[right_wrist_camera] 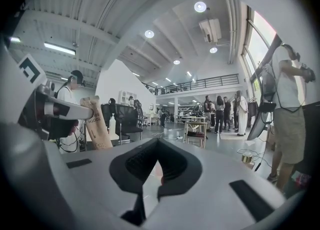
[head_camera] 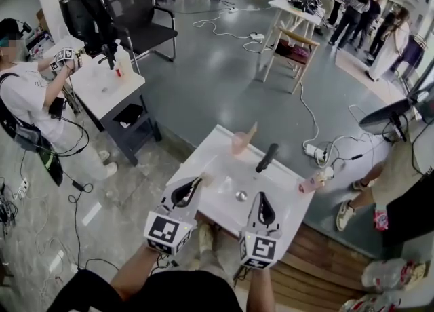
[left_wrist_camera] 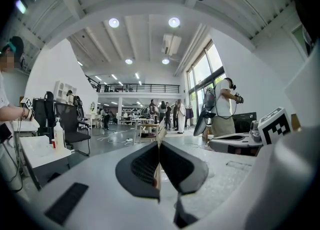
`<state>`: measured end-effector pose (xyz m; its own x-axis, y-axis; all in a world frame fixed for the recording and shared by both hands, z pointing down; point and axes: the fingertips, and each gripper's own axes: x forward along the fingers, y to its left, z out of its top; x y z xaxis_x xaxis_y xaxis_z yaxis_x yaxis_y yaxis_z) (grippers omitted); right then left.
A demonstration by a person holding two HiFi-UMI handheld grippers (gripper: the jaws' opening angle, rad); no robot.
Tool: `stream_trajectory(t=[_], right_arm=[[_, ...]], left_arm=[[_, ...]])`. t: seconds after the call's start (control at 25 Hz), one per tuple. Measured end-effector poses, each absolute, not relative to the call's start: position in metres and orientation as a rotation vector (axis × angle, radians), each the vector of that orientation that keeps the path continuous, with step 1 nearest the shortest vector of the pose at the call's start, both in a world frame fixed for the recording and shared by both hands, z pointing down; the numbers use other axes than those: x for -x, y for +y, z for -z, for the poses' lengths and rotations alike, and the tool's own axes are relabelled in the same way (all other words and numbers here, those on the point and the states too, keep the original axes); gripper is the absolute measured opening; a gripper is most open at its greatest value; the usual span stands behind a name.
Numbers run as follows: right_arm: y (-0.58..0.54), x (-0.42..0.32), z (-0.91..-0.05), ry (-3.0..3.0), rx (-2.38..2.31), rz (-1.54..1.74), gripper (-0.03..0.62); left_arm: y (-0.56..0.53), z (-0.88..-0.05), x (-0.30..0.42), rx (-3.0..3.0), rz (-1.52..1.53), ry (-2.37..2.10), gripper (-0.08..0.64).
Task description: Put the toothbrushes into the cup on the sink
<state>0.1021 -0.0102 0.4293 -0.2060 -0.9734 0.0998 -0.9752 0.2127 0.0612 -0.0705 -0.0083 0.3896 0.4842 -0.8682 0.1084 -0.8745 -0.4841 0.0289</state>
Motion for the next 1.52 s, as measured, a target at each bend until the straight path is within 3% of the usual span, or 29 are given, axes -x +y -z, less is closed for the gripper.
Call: stream_trajectory(t=[1.52], right_arm=[[-0.128, -0.127, -0.489, -2.281, -1.912, -0.209, -0.002]], left_arm=[[-0.204, -0.413, 0.01, -2.666, -0.071, -1.447, 0.006]])
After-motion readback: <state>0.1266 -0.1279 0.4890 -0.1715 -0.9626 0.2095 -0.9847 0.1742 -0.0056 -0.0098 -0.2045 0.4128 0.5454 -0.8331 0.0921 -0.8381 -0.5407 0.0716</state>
